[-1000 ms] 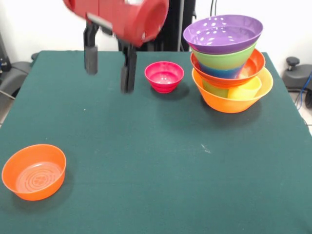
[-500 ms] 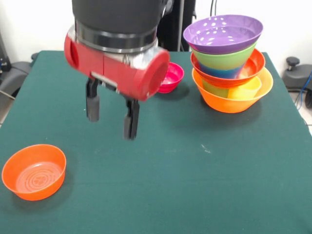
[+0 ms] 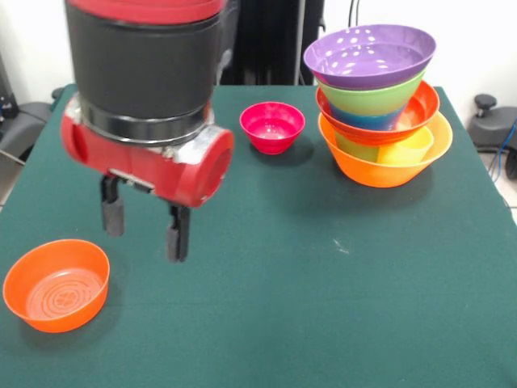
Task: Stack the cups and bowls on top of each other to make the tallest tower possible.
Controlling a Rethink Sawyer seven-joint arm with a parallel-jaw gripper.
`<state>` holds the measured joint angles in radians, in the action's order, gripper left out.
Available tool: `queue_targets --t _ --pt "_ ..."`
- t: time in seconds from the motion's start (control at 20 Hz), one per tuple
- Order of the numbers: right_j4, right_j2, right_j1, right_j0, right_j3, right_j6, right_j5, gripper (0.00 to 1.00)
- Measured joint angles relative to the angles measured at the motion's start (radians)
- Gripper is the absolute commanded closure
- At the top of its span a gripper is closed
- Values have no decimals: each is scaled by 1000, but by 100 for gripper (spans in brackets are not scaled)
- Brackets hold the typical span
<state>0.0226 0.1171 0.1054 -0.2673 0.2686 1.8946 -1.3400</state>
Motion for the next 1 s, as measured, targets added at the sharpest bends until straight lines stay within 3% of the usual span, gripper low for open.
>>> queue_targets --t 0.3,0.5,1.0 --pt "1 2 -59 -41 -94 -189 -63 0" --pt "4 7 -81 -51 -133 -240 -91 0" --pt "33 13 -132 -53 -180 -255 -98 0"
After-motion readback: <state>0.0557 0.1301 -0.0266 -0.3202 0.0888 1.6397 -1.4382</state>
